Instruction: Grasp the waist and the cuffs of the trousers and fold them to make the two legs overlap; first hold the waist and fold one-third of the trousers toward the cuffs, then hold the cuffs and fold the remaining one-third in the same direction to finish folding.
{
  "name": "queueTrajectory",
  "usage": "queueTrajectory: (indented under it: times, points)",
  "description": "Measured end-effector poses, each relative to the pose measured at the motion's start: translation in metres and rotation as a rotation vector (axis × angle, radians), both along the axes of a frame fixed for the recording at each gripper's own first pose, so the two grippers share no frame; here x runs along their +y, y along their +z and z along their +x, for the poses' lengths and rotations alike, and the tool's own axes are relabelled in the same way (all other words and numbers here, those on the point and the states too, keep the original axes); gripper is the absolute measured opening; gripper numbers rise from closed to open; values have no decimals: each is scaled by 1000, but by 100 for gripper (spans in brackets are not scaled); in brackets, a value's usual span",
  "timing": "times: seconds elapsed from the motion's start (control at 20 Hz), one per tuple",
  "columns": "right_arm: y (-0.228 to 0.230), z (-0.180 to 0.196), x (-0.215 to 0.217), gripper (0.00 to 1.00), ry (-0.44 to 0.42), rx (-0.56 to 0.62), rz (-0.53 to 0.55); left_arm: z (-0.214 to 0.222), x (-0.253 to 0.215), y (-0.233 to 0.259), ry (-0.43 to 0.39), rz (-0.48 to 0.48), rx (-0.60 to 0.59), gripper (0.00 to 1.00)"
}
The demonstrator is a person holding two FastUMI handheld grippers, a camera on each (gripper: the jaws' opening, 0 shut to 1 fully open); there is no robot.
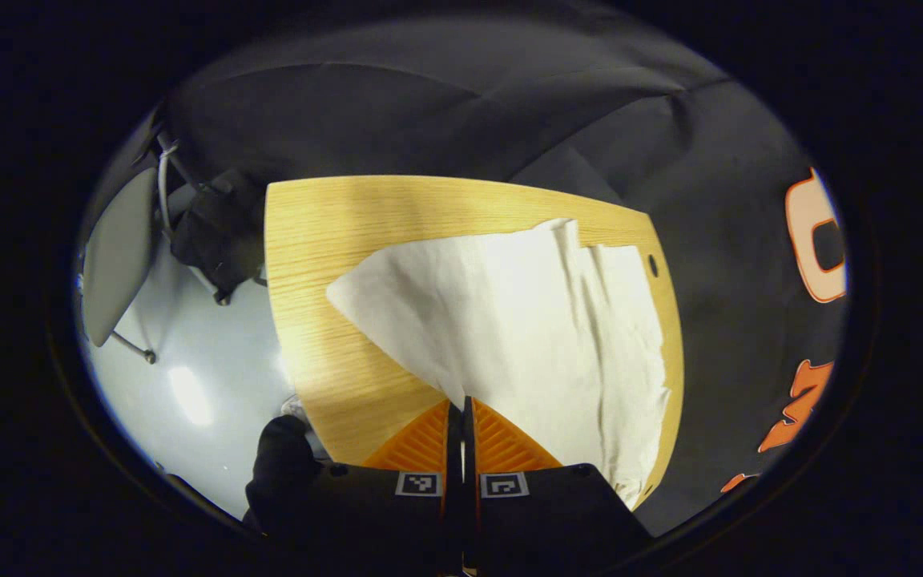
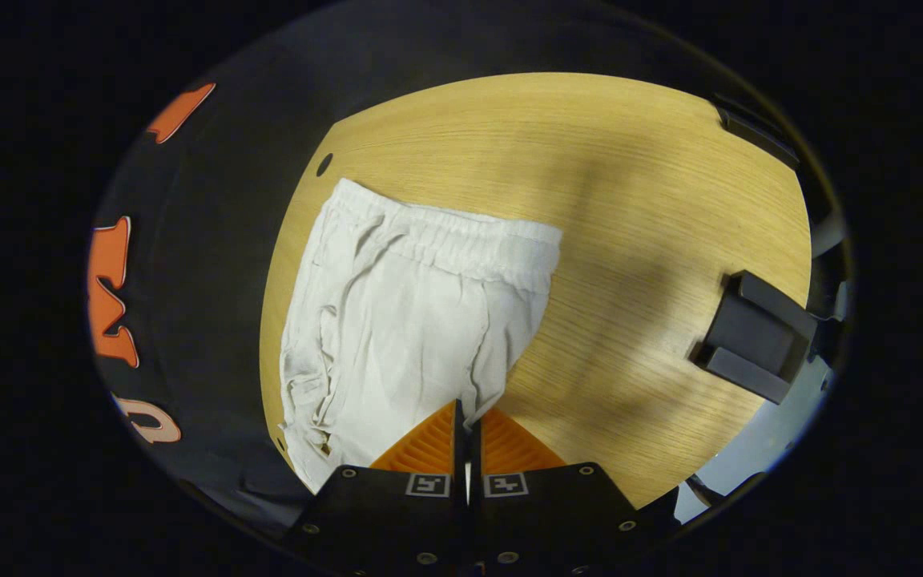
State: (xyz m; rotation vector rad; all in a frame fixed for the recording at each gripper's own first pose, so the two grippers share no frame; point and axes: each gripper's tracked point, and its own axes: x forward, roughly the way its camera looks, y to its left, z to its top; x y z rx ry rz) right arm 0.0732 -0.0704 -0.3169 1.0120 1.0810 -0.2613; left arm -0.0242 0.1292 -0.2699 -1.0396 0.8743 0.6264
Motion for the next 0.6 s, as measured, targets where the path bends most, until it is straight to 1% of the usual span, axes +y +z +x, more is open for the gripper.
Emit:
queueTrajectory:
  times: [0.1, 0.2, 0.35, 0.45, 0.55, 0.6]
  points:
    - [17, 9, 3, 1, 13, -31, 15, 9, -7, 18, -8, -13, -30, 4]
    - [32, 20, 9, 1, 35, -49, 34, 22, -9, 34, -32, -1, -69, 4]
    - [56, 41, 20, 1, 61, -71, 56, 52, -11, 56, -53, -2, -116, 4]
    - [69, 56, 27, 1, 80, -84, 48, 75, -11, 67, -64, -20, -140, 4]
    - [76, 70, 27, 1, 84, -98, 0, 94, -10, 76, -85, -18, -145, 4]
    - [83, 76, 30, 1, 91, -111, -4, 104, -11, 78, -96, -21, -150, 4]
